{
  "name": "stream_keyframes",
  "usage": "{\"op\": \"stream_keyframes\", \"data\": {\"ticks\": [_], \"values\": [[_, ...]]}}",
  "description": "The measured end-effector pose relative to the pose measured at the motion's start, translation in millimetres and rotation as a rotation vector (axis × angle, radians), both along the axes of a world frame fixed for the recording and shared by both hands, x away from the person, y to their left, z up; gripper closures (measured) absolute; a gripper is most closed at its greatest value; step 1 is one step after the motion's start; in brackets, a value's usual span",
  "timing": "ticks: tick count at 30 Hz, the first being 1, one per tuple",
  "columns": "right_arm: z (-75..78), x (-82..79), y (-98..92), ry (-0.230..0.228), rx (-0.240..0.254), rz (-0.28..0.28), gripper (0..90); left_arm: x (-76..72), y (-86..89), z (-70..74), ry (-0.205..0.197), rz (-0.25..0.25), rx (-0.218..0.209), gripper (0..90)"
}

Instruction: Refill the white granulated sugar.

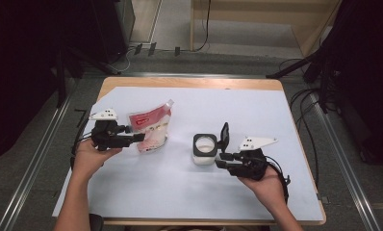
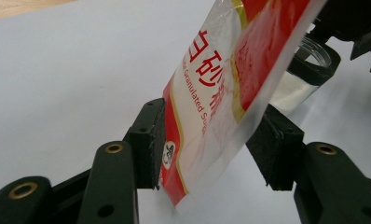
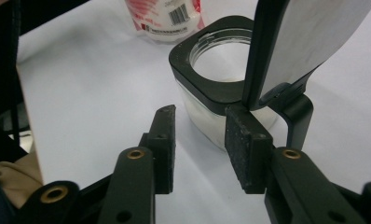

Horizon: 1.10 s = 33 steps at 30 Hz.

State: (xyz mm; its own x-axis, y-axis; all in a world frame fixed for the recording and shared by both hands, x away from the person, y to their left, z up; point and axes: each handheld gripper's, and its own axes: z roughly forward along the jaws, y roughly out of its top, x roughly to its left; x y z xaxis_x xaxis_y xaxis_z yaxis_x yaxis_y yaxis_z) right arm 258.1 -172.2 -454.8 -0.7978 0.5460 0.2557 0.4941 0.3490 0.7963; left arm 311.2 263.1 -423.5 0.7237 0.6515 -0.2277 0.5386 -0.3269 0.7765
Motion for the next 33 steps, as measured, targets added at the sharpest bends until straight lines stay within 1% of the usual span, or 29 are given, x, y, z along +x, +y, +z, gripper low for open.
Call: {"op": "stream_keyframes", "data": {"ticks": [2,3,4,5,6,7,9,10,11,12,13,14,15,17,19,20,21,24,25,26,27,30,32,33], "values": [[1.1,0.0,-1.3,0.003,0.004,0.001,68.1,-1.9,3.2,1.8,0.003,0.003,-0.011,49.3],[3.1,0.4,-4.4,0.006,0.011,0.002,71.1,-3.7,7.1,4.2,0.006,0.010,-0.007,48.5],[4.2,0.4,-6.3,0.012,0.015,0.004,72.7,-3.7,7.1,4.2,0.006,0.010,-0.007,48.3],[5.3,0.7,-8.3,0.014,0.018,0.004,74.9,-4.7,11.6,6.0,0.016,0.017,-0.011,48.2],[5.3,0.7,-8.3,0.014,0.018,0.004,74.9,-4.7,11.6,6.0,0.016,0.017,-0.011,48.0],[7.6,1.8,-12.7,0.026,0.025,0.004,78.7,-6.5,15.2,7.2,0.020,0.024,-0.010,47.6],[9.6,2.8,-16.7,0.028,0.028,-0.004,81.9,-6.6,18.2,7.6,0.019,0.030,0.002,47.0],[10.7,3.1,-18.6,0.028,0.023,-0.013,83.6,-7.2,18.4,7.5,0.028,0.043,0.008,46.4],[11.5,3.5,-20.4,0.029,0.020,-0.017,86.0,-7.0,19.5,7.0,0.031,0.038,0.012,46.2],[11.5,3.5,-20.4,0.029,0.020,-0.017,86.0,-7.0,19.5,7.0,0.031,0.038,0.012,45.9],[12.3,4.7,-23.8,0.034,0.021,-0.031,89.9,-7.3,20.9,6.1,0.033,0.041,0.013,45.6],[12.3,4.7,-23.8,0.034,0.021,-0.031,89.9,-7.3,20.9,6.1,0.033,0.041,0.013,45.5],[12.6,6.2,-26.4,0.052,0.032,-0.046,90.0,-7.4,22.5,5.8,0.039,0.048,0.018,45.3],[12.3,8.1,-27.1,0.058,0.031,-0.052,90.0,-7.1,24.7,5.3,0.041,0.045,0.013,44.6],[12.5,9.7,-26.0,0.060,0.026,-0.054,90.0,-7.5,26.3,4.7,0.037,0.055,0.006,44.4],[12.4,10.6,-25.8,0.056,0.022,-0.056,90.0,-7.8,28.1,5.2,0.042,0.048,0.015,44.4],[12.2,11.3,-25.7,0.054,0.022,-0.059,90.0,-8.4,28.7,4.8,0.042,0.058,0.013,44.4],[11.7,12.8,-25.8,0.058,0.022,-0.068,90.0,-8.5,30.8,5.0,0.044,0.062,0.011,43.4],[10.9,15.5,-26.4,0.056,0.024,-0.075,90.0,-9.5,33.0,4.4,0.031,0.065,0.015,42.9],[10.9,15.5,-26.4,0.056,0.024,-0.075,90.0,-9.5,33.0,4.4,0.031,0.065,0.015,42.3],[10.2,18.1,-26.9,0.062,0.034,-0.085,90.0,-9.9,33.7,4.0,0.030,0.068,0.012,42.3],[9.8,20.1,-26.9,0.062,0.036,-0.089,90.0,-11.5,34.5,4.4,0.030,0.065,0.008,42.3],[9.4,21.8,-26.7,0.063,0.038,-0.093,90.0,-12.9,35.8,5.9,0.021,0.053,0.014,42.3],[9.0,23.0,-25.4,0.071,0.036,-0.099,90.0,-14.9,38.1,7.1,0.014,0.055,0.007,42.2]]}}
